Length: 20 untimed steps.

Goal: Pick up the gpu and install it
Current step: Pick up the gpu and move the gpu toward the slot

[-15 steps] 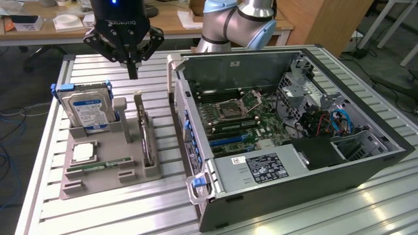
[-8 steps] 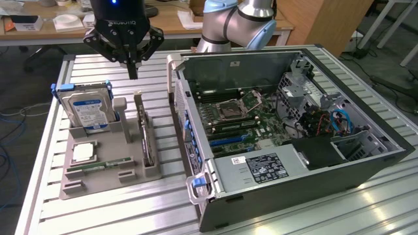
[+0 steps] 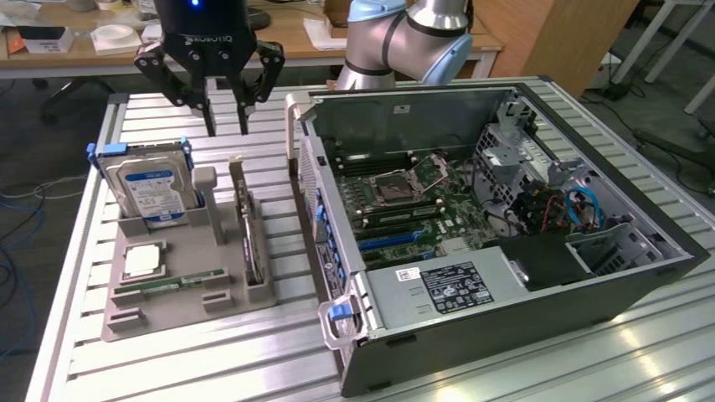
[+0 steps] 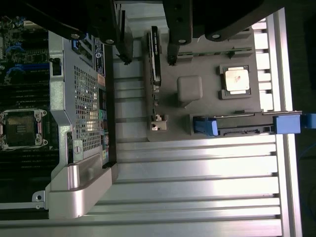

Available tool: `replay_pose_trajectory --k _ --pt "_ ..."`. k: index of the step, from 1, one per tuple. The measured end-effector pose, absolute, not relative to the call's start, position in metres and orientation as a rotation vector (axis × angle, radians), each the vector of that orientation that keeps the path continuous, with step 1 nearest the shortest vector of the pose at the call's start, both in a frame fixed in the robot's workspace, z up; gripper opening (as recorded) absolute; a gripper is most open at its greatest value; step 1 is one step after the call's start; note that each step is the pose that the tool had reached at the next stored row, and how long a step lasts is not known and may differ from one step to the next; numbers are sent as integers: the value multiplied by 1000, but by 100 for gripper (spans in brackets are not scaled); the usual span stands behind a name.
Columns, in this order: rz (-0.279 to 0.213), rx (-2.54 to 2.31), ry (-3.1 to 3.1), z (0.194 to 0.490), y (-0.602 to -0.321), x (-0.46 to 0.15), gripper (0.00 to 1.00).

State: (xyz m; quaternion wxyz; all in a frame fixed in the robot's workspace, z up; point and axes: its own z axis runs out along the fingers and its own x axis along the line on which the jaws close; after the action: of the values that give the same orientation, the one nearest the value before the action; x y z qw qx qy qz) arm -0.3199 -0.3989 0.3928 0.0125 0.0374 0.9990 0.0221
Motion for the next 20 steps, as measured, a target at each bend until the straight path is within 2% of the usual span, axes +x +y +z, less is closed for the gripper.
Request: replay_pose_trajectory --k 20 --pt "65 -26 3136 384 -415 -320 42"
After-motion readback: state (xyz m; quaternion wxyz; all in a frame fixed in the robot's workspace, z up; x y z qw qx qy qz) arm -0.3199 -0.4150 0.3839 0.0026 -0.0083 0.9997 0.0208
